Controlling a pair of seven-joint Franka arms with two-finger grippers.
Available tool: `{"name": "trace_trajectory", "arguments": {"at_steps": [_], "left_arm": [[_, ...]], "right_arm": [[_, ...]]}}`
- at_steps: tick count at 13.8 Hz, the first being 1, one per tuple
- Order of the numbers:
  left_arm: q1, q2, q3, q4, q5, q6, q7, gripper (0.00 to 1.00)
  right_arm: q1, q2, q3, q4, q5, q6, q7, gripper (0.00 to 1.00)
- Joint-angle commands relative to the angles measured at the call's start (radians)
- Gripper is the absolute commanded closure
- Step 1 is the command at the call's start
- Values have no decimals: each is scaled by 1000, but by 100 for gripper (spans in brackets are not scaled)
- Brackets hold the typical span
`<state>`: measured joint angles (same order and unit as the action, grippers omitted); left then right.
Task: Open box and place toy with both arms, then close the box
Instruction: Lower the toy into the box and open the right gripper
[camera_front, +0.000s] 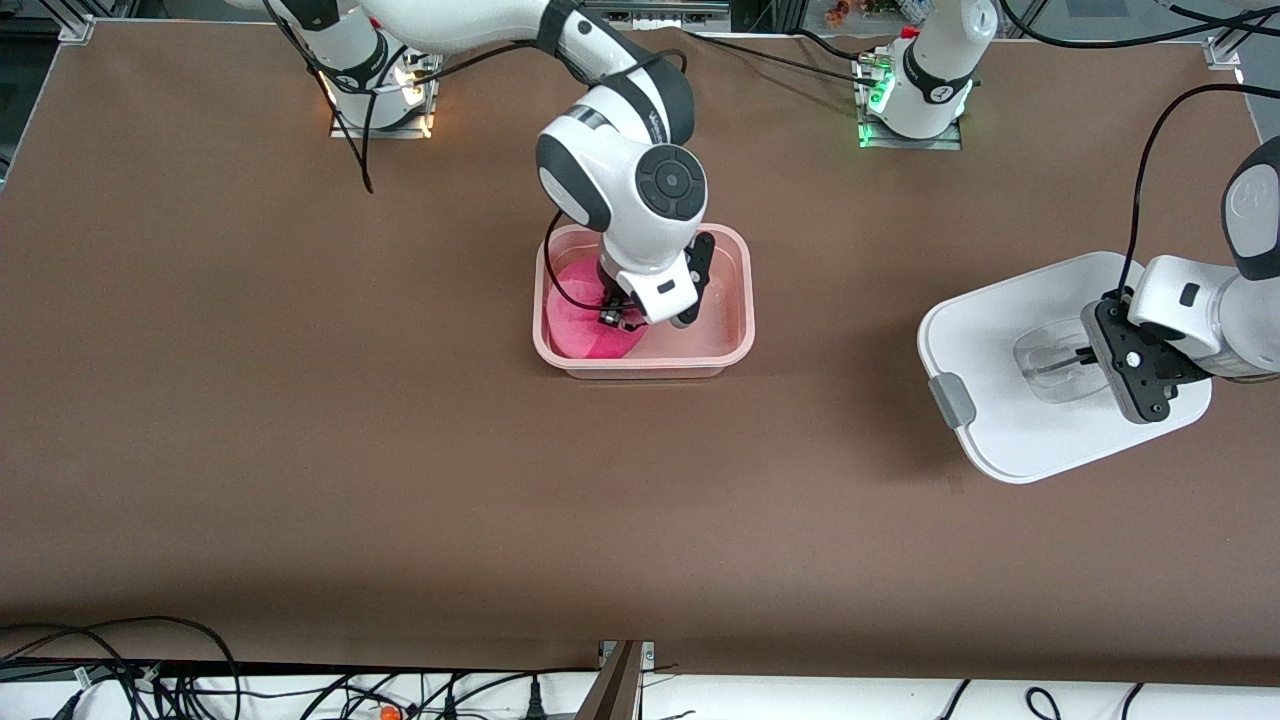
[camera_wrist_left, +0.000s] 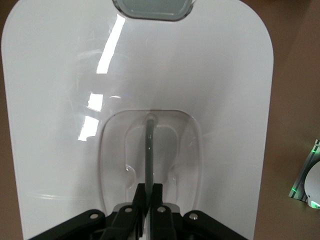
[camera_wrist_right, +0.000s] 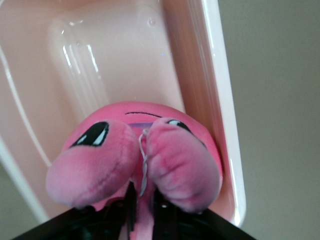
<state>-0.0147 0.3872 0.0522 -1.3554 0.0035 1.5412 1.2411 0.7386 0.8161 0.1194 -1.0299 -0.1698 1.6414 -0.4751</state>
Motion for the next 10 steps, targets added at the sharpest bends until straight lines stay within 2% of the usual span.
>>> {"name": "trace_trajectory", "arguments": {"at_steps": [1,7,10], "left_arm": [[-4,-10,0,-1,16,-12,21,100],[-5,-10,0,-1,15,-12,21,100],[-5,-10,0,-1,13,-12,21,100]], "right_arm": [[7,43,2,34,-20,43,42,0],[41,38,11,42,-13,162,222,0],[33,8,29,44,-11,179,276,0]]}}
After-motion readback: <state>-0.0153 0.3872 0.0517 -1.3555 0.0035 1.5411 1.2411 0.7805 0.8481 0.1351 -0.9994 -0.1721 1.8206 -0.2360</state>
